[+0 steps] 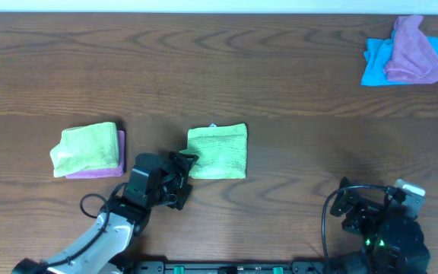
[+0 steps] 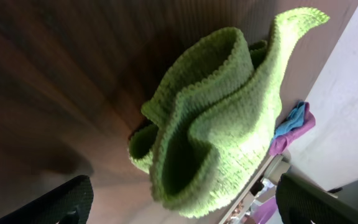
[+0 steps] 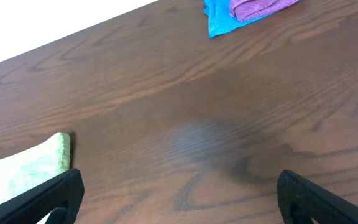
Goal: Fold the cloth
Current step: 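Reach the left gripper to the folded cloth's left edge and grasp it, then carry the folded cloth left with the left gripper onto the cloth stack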
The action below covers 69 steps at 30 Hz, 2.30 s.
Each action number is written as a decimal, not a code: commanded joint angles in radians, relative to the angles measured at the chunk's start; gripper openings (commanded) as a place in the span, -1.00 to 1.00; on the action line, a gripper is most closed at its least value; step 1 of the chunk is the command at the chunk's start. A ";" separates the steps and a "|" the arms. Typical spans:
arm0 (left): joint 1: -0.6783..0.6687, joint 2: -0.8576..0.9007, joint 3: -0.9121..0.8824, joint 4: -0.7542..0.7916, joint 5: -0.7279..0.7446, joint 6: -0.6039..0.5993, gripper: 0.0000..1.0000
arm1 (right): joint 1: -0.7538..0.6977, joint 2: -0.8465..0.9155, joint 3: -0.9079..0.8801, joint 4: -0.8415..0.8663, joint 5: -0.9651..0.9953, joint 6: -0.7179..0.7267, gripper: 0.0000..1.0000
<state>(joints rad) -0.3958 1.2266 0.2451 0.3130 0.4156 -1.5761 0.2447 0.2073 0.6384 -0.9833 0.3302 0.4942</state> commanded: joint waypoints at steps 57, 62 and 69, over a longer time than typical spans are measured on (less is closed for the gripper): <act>-0.076 0.462 0.000 0.392 -0.145 0.028 -0.88 | -0.015 -0.004 -0.005 -0.001 0.010 0.017 0.99; -0.074 0.460 0.002 0.477 -0.100 0.146 -0.88 | -0.015 -0.004 -0.005 -0.001 0.010 0.017 0.98; -0.057 0.427 0.021 0.480 0.001 0.196 -0.88 | -0.015 -0.004 -0.005 -0.002 0.010 0.017 0.99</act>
<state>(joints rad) -0.4656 1.6592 0.2714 0.8066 0.3634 -1.4384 0.2447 0.2073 0.6384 -0.9833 0.3302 0.4942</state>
